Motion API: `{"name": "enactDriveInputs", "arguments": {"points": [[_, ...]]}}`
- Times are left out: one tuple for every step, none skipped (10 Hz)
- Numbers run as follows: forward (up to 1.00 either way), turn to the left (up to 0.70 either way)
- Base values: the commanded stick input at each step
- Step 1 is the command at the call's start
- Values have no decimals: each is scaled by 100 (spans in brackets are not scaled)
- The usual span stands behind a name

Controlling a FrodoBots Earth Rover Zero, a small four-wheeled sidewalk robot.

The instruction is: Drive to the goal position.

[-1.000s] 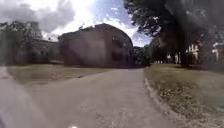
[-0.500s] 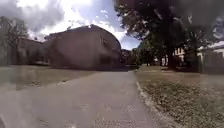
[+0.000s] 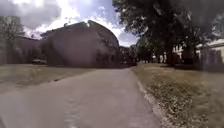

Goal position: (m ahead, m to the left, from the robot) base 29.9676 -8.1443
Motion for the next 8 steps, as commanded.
{"name": "enactDriveInputs", "arguments": {"points": [[85,0],[85,0],[85,0],[85,0],[85,0],[85,0],[85,0],[85,0]]}}
